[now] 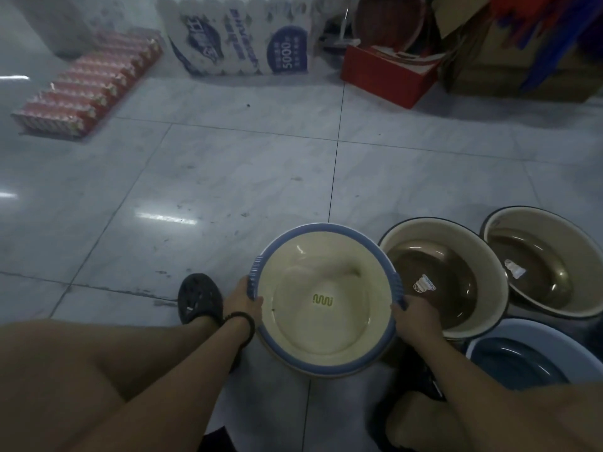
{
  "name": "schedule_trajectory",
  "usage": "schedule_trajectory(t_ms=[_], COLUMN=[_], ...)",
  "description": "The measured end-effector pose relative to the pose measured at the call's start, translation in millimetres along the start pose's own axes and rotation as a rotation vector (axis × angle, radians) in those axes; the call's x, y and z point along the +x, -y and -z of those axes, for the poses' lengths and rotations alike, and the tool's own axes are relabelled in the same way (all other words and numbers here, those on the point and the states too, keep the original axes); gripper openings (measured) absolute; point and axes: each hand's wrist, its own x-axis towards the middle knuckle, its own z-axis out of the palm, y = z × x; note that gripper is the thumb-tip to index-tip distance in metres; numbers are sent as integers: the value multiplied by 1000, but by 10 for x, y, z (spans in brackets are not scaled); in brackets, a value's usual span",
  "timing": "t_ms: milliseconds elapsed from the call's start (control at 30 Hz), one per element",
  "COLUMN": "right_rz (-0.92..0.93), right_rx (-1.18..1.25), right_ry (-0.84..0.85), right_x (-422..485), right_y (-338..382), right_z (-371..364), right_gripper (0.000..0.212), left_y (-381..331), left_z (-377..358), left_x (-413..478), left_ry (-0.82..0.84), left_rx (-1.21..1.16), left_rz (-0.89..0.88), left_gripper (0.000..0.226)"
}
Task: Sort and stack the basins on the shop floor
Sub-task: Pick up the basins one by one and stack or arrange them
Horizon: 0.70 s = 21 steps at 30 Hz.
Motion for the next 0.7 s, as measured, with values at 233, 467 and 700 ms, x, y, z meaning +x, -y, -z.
schedule_trajectory(t_ms=[233,467,700], right_rz=[-42,-94,441], right_rx=[-46,-60,-156], right_ry=[6,40,-66], right_x=[81,-19,-666], right_y=[26,310,1351], right_z=[-36,-50,344], right_gripper=[24,44,36], left_y=[8,-132,-916], left_z=[-24,121,1001], left_x=[58,-11,-520], left_ry=[19,37,90], left_rx=[30,-7,177], left_rz=[30,89,-255], left_gripper=[51,65,40])
